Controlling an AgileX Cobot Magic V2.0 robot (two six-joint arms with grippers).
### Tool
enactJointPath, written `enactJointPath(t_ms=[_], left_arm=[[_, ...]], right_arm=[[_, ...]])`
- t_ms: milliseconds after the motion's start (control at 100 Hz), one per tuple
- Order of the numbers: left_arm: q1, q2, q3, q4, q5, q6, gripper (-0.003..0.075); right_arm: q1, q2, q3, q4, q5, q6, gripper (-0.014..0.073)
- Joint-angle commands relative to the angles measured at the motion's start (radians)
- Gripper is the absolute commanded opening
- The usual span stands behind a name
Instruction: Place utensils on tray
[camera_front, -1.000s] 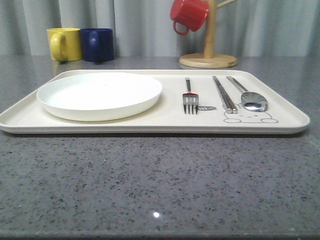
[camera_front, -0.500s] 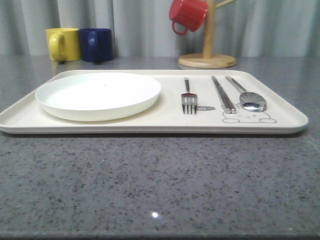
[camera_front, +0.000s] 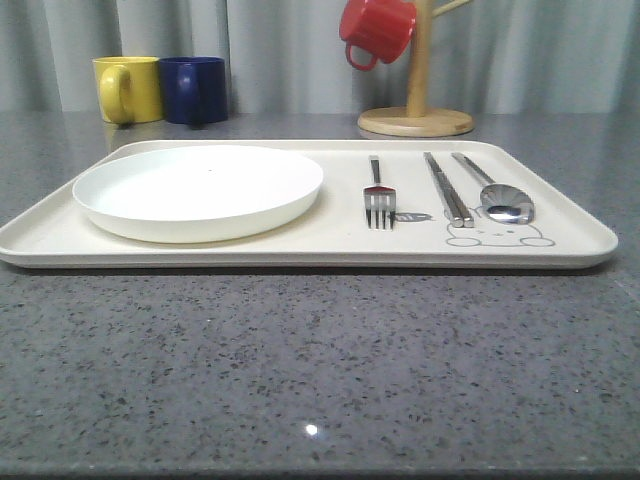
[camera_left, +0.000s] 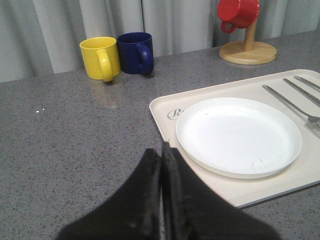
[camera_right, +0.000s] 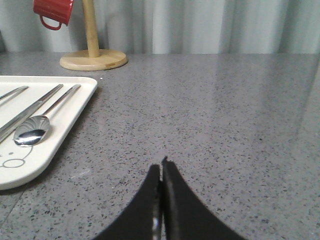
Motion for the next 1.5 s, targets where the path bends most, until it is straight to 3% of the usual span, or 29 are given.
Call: enactJointPath(t_ms=[0, 1030, 1220, 1490], left_arm=[[-0.007, 0.011, -0.025, -0.011, -0.071, 0.000, -0.0019], [-0.007, 0.011, -0.021, -0.003, -0.079, -0.002, -0.0019], [0.022, -0.006, 0.043, 0.215, -0.207, -0.298, -0.0020], [0.140, -0.124, 0.243, 0.227, -0.336, -0.290, -0.0020]], right_arm=[[-0.002, -0.020, 0.005, 0.016, -0.072, -0.025, -0.0067], [-0.002, -0.020, 0.004, 0.016, -0.070, -0.025, -0.0067], [-0.002, -0.020, 0.004, 0.016, -0.070, -0.025, -0.0067], [-0.002, -0.020, 0.004, 0.016, -0.070, -0.025, -0.0067]])
